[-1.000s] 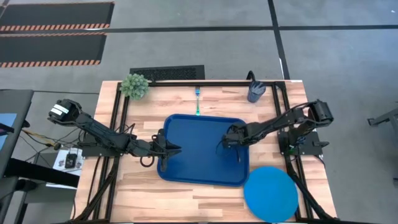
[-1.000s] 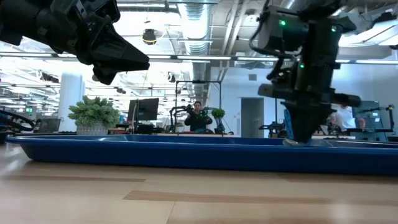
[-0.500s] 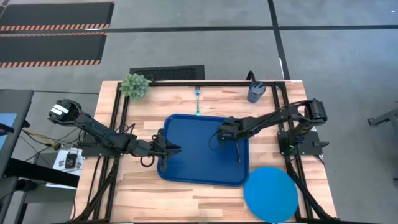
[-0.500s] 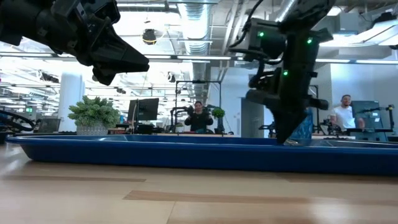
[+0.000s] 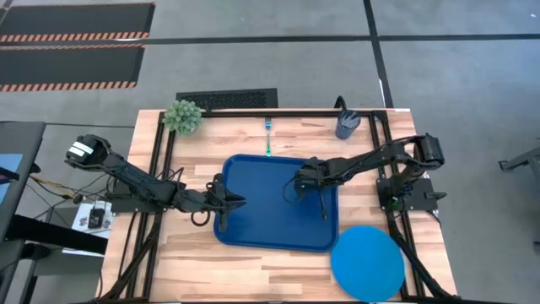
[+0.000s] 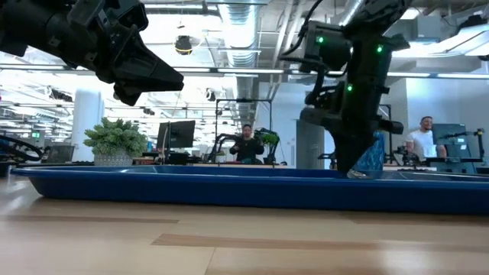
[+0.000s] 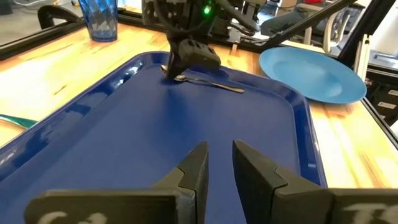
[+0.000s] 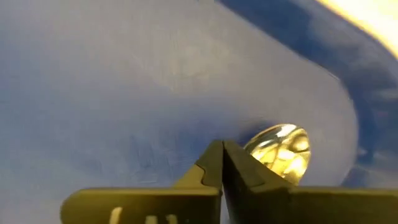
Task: Pick and place plate/cup/fork/spoon on tray
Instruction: Adjust the blue tray
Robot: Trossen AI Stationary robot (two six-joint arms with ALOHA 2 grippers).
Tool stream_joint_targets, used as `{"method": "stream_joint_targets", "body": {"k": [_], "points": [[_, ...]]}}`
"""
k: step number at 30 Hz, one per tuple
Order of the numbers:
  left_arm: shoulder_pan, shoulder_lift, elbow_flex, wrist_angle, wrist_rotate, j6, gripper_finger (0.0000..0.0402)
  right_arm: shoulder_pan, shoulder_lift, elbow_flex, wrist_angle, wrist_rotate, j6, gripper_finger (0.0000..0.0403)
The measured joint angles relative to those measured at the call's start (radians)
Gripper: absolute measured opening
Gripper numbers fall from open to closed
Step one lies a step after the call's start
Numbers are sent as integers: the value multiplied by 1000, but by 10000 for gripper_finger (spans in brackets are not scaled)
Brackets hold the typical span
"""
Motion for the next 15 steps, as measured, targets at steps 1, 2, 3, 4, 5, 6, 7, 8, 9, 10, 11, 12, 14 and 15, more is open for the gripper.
{"method": "stream_joint_targets", "body": {"k": [1,2,3,4,5,6,7,8,9,10,11,12,14,15], "points": [[0,0,0,0,0,0,61,0,-13,0,-7,9,0,22],[0,0,0,-1,-1,0,61,-1,-26,0,-15,13,0,19],[0,0,0,0,-1,0,61,-1,-40,0,-23,14,0,16],[0,0,0,0,-1,0,61,-1,-57,0,-30,17,-4,13],[0,0,0,-2,-1,4,61,4,-77,0,-39,33,-12,11],[0,0,0,-5,-1,5,61,11,-100,0,-59,48,-15,9],[0,0,0,-10,-3,4,61,16,-126,0,-95,58,-11,8],[0,0,0,-22,-5,-1,61,20,-150,0,-148,63,2,8],[0,0,0,-35,-8,-5,61,22,-173,0,-208,67,16,8],[1,0,0,-51,-12,-13,59,23,-193,-2,-272,70,33,8],[3,0,0,-68,-17,-24,57,21,-210,-9,-327,73,53,8],[7,0,0,-85,-19,-35,54,13,-223,-22,-371,73,71,8],[17,0,0,-112,-23,-54,48,-7,-245,-61,-420,55,97,8],[21,0,0,-118,-24,-57,45,-17,-252,-82,-413,50,103,8]]}}
